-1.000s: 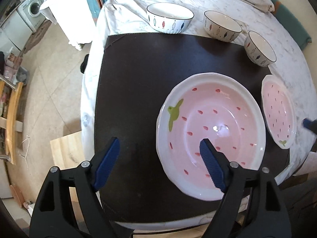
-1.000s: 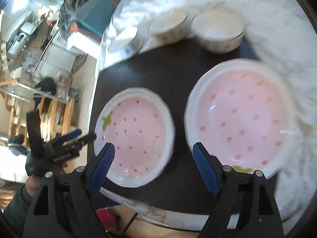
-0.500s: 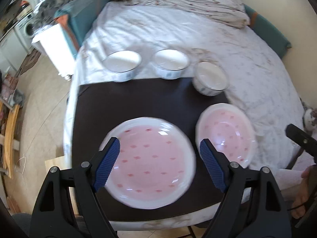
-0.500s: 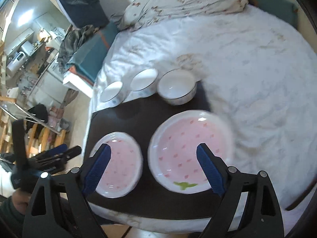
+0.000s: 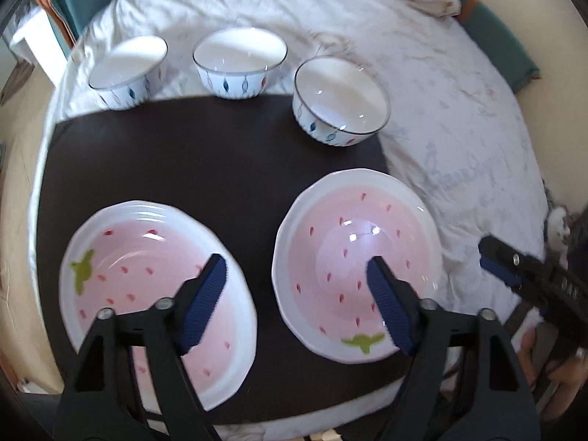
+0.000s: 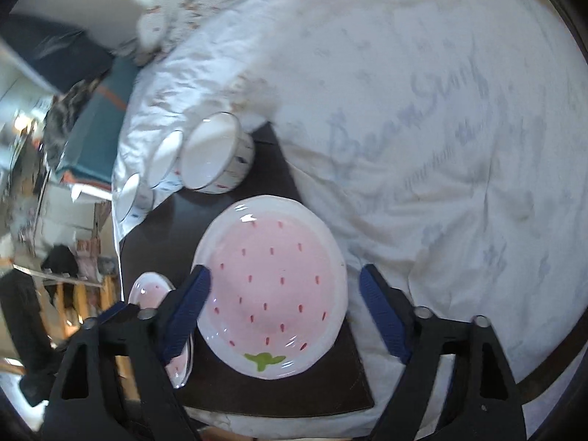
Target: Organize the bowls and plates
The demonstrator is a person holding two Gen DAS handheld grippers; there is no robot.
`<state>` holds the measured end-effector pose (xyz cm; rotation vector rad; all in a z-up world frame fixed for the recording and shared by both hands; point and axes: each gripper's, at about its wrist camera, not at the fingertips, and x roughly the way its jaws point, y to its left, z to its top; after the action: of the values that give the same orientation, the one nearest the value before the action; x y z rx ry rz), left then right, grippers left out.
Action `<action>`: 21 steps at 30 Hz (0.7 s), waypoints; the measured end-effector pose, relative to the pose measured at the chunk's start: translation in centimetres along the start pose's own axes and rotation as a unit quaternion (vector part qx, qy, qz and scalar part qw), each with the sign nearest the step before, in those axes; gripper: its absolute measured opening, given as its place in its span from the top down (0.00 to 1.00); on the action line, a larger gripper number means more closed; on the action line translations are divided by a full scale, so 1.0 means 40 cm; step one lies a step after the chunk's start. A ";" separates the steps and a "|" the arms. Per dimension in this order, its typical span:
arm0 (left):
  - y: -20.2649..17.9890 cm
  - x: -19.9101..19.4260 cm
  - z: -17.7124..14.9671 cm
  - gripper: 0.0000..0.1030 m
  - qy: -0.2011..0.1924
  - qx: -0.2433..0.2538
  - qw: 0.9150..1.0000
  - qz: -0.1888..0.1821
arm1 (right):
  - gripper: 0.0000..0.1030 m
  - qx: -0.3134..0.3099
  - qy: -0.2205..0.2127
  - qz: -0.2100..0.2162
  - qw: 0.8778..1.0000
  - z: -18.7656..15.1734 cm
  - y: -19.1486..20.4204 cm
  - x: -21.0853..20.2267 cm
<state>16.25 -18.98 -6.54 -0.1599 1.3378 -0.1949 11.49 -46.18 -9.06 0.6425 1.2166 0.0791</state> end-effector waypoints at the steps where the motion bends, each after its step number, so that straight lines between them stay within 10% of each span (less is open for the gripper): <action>1: -0.003 0.018 0.008 0.45 0.007 0.001 1.000 -0.003 | 0.30 0.002 0.005 0.000 1.000 0.002 -0.006 0.010; 5: -0.018 0.092 0.034 0.50 0.045 0.001 0.999 -0.001 | 0.47 0.017 0.035 0.000 0.999 0.006 -0.027 0.054; 16: -0.005 0.175 0.048 0.50 0.067 -0.016 0.998 0.016 | 0.50 0.072 0.095 -0.029 0.992 -0.008 -0.103 0.135; 21: -0.002 0.211 0.038 0.52 0.083 -0.022 0.996 0.008 | 0.73 0.070 0.134 -0.015 0.988 -0.019 -0.098 0.187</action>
<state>19.57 -21.01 -14.17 -0.1740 1.5084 -0.1676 12.50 -46.16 -17.48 0.7521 1.5016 0.0568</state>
